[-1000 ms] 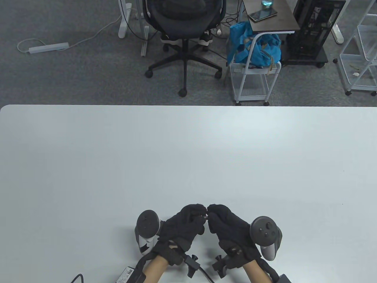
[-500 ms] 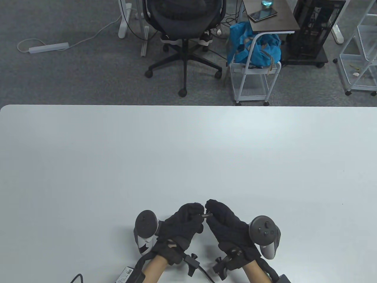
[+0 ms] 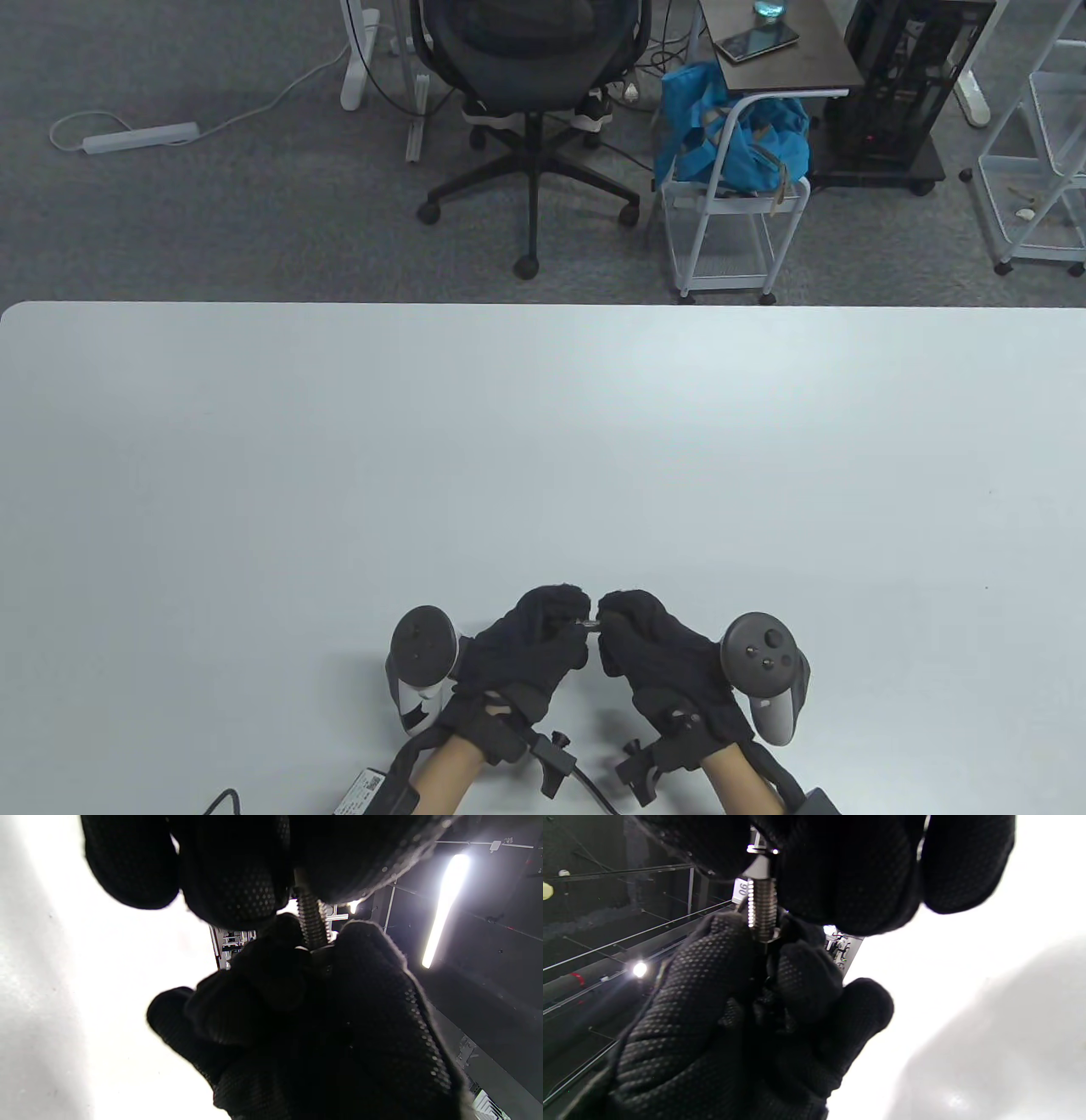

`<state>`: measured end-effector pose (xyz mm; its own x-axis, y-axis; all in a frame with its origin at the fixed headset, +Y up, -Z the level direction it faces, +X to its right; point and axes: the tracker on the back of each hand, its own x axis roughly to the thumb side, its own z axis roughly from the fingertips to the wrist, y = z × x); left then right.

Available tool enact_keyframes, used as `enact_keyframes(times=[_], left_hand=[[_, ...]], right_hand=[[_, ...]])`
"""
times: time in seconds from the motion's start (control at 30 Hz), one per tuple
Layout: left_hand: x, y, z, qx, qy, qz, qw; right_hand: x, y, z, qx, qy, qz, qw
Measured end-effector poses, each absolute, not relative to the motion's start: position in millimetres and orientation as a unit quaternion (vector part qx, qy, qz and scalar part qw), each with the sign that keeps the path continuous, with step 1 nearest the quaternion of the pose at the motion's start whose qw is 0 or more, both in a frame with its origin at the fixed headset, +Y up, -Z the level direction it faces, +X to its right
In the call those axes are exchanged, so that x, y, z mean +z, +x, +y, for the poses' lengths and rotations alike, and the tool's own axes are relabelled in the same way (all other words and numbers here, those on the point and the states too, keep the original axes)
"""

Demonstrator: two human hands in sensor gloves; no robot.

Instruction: Unscrew nut from screw

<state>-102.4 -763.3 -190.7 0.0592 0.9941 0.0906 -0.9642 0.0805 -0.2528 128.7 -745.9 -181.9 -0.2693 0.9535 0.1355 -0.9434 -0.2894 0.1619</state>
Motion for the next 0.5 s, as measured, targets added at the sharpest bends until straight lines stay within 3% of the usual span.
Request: enact_keyframes(times=[0.5], left_hand=[[-191.0,-102.3,-763.8,0.677,-0.068,-0.120,0.723]], right_hand=[[-179.2,127.1,-739.3,0.807,0.121,-0.023,0.578]])
